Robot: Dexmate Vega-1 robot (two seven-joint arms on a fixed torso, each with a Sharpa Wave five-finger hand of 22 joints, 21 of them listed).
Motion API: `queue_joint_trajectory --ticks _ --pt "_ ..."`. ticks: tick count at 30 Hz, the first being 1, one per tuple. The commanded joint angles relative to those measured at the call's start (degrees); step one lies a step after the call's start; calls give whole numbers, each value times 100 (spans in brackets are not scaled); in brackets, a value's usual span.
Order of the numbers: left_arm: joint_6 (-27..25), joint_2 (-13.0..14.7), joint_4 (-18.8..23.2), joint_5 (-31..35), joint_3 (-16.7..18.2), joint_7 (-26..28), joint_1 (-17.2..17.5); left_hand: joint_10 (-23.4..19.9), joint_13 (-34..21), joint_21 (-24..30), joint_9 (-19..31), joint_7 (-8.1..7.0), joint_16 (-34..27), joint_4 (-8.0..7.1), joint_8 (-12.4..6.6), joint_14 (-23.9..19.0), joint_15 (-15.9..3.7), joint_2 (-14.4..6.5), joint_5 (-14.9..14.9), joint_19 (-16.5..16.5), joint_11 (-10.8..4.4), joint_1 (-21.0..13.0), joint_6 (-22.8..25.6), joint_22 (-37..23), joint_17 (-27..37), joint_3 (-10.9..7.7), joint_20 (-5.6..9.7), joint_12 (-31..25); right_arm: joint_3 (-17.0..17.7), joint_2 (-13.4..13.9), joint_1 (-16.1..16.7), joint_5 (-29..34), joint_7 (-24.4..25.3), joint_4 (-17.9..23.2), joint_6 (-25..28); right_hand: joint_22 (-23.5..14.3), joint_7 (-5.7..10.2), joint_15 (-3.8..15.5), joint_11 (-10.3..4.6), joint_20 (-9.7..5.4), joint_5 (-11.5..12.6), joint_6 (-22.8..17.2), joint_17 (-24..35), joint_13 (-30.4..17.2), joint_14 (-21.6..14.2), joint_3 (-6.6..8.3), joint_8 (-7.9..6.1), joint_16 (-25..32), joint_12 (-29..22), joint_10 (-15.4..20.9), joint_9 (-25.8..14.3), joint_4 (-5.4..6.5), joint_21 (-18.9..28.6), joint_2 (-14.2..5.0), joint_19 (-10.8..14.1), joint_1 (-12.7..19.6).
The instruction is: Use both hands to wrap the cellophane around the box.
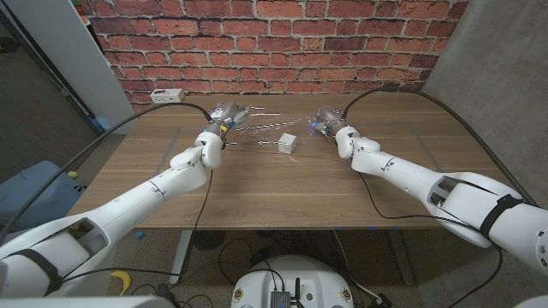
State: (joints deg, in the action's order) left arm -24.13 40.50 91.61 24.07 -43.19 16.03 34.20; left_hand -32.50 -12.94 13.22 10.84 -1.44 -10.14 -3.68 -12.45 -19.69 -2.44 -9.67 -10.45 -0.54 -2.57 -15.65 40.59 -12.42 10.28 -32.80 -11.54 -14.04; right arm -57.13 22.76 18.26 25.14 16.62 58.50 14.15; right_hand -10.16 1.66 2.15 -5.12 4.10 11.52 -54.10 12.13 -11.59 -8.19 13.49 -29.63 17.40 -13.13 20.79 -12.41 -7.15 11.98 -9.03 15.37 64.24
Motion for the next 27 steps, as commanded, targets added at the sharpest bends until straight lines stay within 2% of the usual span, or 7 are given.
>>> queue_joint_trajectory --ticks 1,5,7,15,21,26,27 --pt "-264 75 -64 -104 -295 -1681 -436 477 99 -39 -15 -197 46 -237 238 530 -121 -85 6 237 -52 168 -636 -16 -37 -381 -2 233 34 65 50 -3 60 130 49 5 15 259 19 18 0 20 26 -14 -57 60 -21 -23 22 41 -5 7 -4 -12 47 -61" --pt "-229 61 -180 -159 -446 -2204 -646 1120 165 -83 -36 -427 51 -279 300 1080 -23 -61 5 529 -126 241 -1541 -10 -57 -683 -27 355 55 89 75 -5 78 184 59 5 26 261 21 19 -2 39 28 -14 -61 65 -13 -28 29 41 -2 14 -6 -12 47 -77" --pt "-264 46 -218 -110 -544 -2393 -736 1344 180 -98 -38 -453 70 -265 273 1302 23 -73 2 638 -134 241 -1716 -6 -66 -787 -35 366 80 102 92 -31 64 220 64 5 36 263 16 24 -2 85 27 -14 -65 77 7 -34 35 40 2 11 -8 -14 48 -76" --pt "-524 -55 -394 298 -1020 -3062 -1075 1925 209 -80 -42 -517 63 -170 284 1803 18 -149 10 754 -256 152 -2292 10 -73 -1015 -76 373 170 217 188 -64 60 453 95 4 251 216 35 55 -32 884 7 -20 -85 109 403 -96 102 -40 57 40 -23 8 47 -197" --pt "-558 -106 -450 438 -1160 -3227 -1125 2141 213 -89 -41 -568 47 -157 284 1983 57 -158 25 832 -262 119 -2533 17 -62 -1041 -78 368 253 331 279 -76 -15 710 241 4 394 162 73 109 -45 1699 -10 -24 -74 121 898 -191 169 -250 124 73 -32 70 51 -381" --pt "-584 -110 -409 493 -1173 -3253 -1099 2254 214 -86 -41 -618 41 -142 280 2066 92 -123 35 859 -249 113 -2675 21 -62 -1025 -80 365 431 418 438 -172 66 963 376 0 570 77 107 183 -23 3184 4 -32 17 118 1750 -330 238 -759 151 82 -48 125 11 -638" --pt "-594 -113 -404 500 -1176 -3271 -1100 2269 214 -85 -42 -642 37 -137 284 2074 89 -116 37 862 -249 113 -2715 22 -62 -1019 -80 360 477 447 488 -189 128 1029 377 0 536 74 113 190 -18 3327 6 -32 21 125 1817 -342 254 -852 149 78 -50 124 3 -655"
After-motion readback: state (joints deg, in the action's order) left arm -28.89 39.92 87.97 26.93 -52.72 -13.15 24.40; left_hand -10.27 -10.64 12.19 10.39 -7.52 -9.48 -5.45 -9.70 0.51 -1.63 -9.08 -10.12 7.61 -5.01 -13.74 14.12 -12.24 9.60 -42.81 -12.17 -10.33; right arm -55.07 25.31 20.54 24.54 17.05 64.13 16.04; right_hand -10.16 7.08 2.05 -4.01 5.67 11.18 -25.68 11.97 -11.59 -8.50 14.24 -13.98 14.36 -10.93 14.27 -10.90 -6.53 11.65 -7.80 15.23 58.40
